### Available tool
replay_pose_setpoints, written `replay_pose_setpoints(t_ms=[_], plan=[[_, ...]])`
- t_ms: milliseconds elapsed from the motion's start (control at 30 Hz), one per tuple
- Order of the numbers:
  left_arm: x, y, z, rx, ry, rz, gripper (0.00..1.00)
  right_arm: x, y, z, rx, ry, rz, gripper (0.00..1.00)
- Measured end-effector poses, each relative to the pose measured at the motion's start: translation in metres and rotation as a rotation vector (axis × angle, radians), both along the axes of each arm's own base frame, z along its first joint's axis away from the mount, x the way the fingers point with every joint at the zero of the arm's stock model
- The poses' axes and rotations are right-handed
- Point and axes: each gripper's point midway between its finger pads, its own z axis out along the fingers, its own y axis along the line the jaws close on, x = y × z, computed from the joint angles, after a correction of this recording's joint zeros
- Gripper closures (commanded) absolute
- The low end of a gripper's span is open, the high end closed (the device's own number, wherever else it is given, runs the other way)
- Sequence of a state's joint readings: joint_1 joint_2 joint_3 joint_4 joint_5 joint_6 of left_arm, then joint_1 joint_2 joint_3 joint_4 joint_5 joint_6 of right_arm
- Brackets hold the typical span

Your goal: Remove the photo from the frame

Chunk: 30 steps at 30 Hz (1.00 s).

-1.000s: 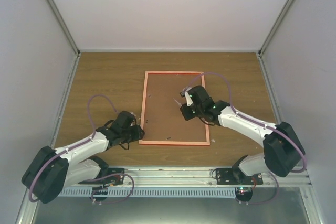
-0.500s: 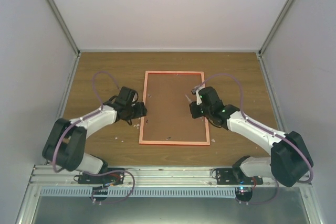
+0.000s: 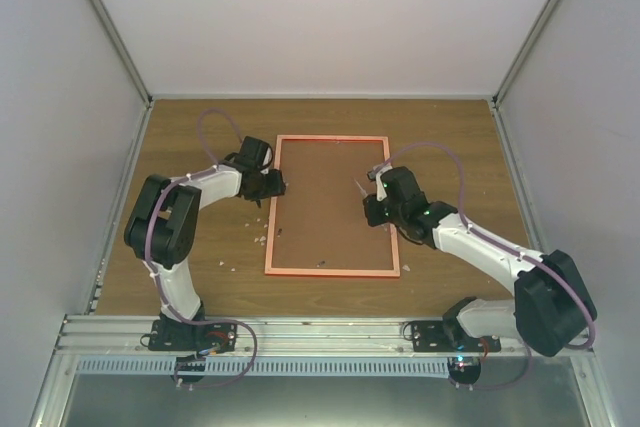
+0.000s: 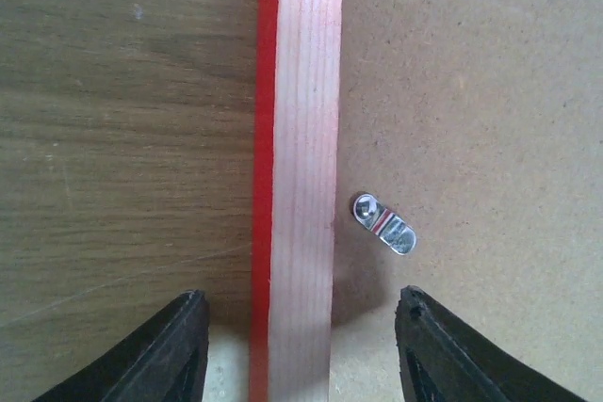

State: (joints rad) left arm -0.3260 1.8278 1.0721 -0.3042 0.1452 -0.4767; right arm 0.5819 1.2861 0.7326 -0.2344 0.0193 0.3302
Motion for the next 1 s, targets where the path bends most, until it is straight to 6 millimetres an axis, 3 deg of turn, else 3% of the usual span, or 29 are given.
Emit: replay_pose_setpoints(t_ms=[133, 367, 533, 800, 1000], plan=[[0.002, -0.001, -0.002, 0.0, 0.001, -0.005, 0.67, 0.002, -0.002, 0.002, 0.007, -0.007, -0.008, 0.99], [-0.002, 0.0, -0.004, -0.016, 0.004, 0.003, 0.87, 0.005, -0.004, 0.005, 0.018, -0.013, -0.013, 0.99], [-0.01, 0.005, -0.003, -0.018, -0.014, 0.03, 0.96, 0.003, -0.002, 0.005, 0.028, -0.007, -0.002, 0.99], [-0.053, 0.027, -0.004, -0.044, 0.019, 0.167, 1.0, 0.001, 0.002, 0.005, 0.042, 0.002, 0.016, 0.99], [-0.101, 0.049, -0.005, -0.105, 0.056, 0.346, 1.0, -0.001, 0.002, 0.006, 0.05, 0.002, 0.022, 0.99]])
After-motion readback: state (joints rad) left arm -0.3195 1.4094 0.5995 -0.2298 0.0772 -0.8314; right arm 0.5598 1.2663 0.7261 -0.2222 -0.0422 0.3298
